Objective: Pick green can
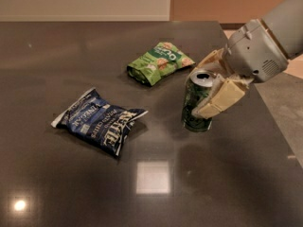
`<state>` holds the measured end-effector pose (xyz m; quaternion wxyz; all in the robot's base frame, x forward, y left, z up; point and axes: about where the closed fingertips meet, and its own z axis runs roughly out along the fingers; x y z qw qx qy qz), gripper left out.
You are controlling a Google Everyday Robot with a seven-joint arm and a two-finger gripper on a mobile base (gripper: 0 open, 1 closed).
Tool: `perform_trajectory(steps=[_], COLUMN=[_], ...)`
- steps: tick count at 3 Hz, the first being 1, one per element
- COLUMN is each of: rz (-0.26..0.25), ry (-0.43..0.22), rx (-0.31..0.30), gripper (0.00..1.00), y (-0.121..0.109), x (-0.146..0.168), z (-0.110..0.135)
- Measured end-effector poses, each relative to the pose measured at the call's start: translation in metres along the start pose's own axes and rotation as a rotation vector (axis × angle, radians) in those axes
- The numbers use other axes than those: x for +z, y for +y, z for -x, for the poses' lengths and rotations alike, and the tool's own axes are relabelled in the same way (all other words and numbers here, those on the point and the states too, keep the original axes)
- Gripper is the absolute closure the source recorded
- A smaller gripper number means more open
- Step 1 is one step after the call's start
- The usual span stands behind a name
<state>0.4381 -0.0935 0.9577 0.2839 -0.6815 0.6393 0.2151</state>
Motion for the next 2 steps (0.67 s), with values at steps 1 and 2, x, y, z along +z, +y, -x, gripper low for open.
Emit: perform_trajectory(steps=[1, 2], rz=[0.0, 0.0], ry=[-0.053, -0.053], rx=[-0.018, -0.018], gripper=[1.0, 1.0], y=[-0.0091, -0.0091], x=[-0.0108, -0.0108], z=[0.0192, 0.0193])
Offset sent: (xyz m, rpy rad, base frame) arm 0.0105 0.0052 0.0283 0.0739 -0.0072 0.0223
